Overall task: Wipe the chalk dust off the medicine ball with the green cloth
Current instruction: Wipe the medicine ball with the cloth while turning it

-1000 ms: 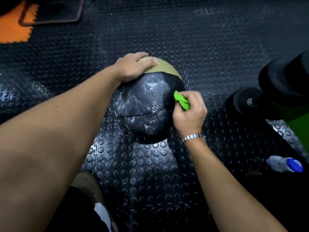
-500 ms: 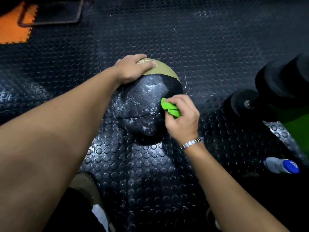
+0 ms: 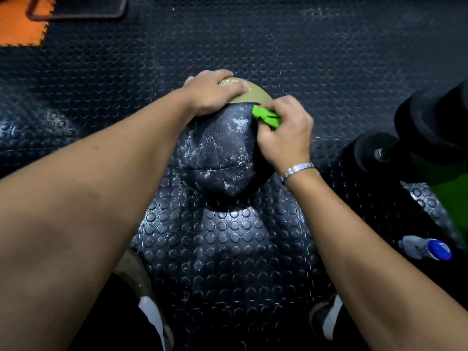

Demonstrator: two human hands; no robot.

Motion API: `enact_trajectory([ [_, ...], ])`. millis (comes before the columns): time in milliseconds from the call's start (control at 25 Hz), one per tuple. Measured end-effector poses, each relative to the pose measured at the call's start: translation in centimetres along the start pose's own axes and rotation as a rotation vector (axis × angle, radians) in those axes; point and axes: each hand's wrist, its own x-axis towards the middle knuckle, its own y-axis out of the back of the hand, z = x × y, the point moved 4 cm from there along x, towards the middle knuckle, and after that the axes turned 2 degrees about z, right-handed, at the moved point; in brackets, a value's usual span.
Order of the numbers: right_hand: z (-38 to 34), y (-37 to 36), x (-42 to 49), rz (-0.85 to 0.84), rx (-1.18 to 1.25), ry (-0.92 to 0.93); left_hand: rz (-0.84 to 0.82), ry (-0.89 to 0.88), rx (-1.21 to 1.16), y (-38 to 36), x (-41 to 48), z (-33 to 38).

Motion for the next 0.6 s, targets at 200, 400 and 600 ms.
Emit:
enact_trajectory([
  [200,0.4,1.0,-1.3,-0.109,-0.038,0.141,-0.004,-0.009,0.026,0.1,-0.6,0.2],
  [400,-2.1,-1.1,0.3,-0.186,-0.042,0.14,0.003,0.001,0.067,-0.1,-0.6,0.6],
  [600,-1.4,-0.4,2.0,-0.17,-0.134,0.039,-0.004,-0.005,0.095,-0.1,-0.6,1.3],
])
